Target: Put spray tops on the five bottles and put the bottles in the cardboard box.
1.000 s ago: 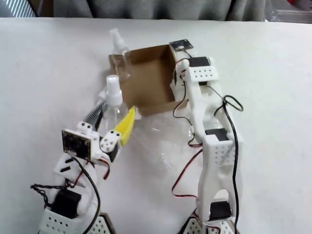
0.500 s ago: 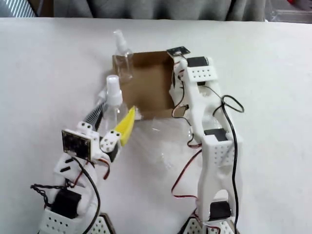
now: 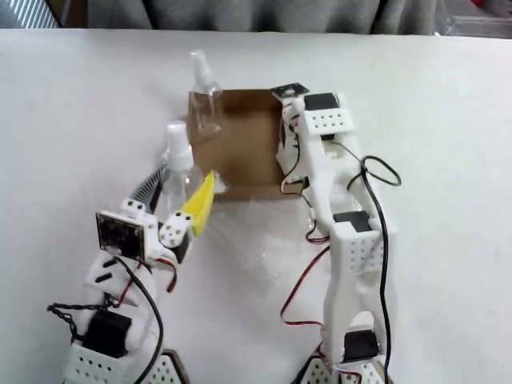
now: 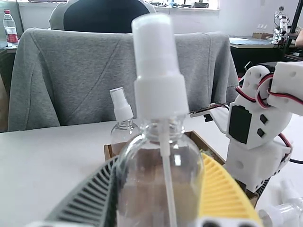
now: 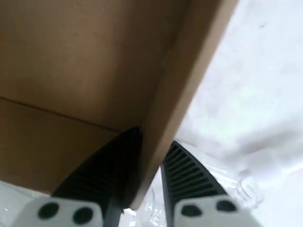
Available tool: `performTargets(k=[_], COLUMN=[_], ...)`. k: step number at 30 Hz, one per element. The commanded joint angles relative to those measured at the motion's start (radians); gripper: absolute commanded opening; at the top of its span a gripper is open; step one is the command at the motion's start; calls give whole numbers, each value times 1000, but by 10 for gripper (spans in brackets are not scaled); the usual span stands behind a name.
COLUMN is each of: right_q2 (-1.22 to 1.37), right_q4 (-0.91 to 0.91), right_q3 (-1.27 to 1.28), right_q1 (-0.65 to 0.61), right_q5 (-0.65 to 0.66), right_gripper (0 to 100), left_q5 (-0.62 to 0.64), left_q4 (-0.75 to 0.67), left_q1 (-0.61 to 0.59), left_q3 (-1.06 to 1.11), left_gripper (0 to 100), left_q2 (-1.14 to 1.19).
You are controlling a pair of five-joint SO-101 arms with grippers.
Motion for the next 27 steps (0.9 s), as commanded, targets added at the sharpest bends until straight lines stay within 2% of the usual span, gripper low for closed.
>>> performTargets(k=[1,27], right_q2=[-8,-19], right_q4=[42,79], right_q3=[-35,11], right_q1=[-4,4], right_q5=[3,-28], right_gripper=[18,19], left_q5=[9,9], left_q4=[-29,-29], left_q1=[-10,-10], left_q3=[-66,-66], left_gripper=[21,21], left_q2=[-15,-15])
